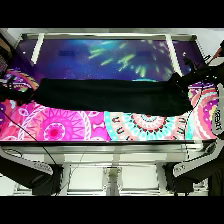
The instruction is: Fold the clothes and pants, and hang the long-sleeved shirts on hangers.
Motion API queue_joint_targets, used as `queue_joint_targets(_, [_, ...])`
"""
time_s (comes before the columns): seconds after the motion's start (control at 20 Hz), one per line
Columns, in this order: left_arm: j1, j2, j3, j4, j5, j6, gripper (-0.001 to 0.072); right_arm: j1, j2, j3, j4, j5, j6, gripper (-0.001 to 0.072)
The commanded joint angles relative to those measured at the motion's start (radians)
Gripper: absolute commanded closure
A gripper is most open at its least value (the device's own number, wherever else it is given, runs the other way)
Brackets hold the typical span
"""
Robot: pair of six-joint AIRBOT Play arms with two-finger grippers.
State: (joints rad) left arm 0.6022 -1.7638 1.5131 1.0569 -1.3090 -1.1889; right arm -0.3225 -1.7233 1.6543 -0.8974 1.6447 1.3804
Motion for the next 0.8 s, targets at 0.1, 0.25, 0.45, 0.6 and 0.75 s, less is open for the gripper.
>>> queue_joint_targets(0.1, [-0.013, 0.145, 0.105, 0.171, -0.117, 0.130, 0.0676, 0.004, 0.001, 0.000, 0.000, 0.019, 0.020, 0.0345])
queue_joint_targets(0.25, [-0.101, 0.164, 0.219, 0.170, -0.225, 0.135, 0.0676, 0.018, 0.001, 0.001, -0.001, 0.018, 0.020, 0.0345])
queue_joint_targets(0.45, [-0.309, 0.164, 0.344, 0.169, -0.281, 0.144, 0.0676, 0.024, 0.001, 0.001, -0.001, 0.025, 0.020, 0.0345])
queue_joint_targets(0.6, [-0.463, 0.160, 0.419, 0.169, -0.278, 0.158, 0.0675, 0.030, 0.002, 0.000, 0.003, 0.044, 0.023, 0.0350])
queue_joint_targets(0.75, [-0.533, 0.160, 0.473, 0.169, -0.282, 0.158, 0.0675, 0.111, 0.010, 0.000, 0.005, 0.032, -0.033, 0.0594])
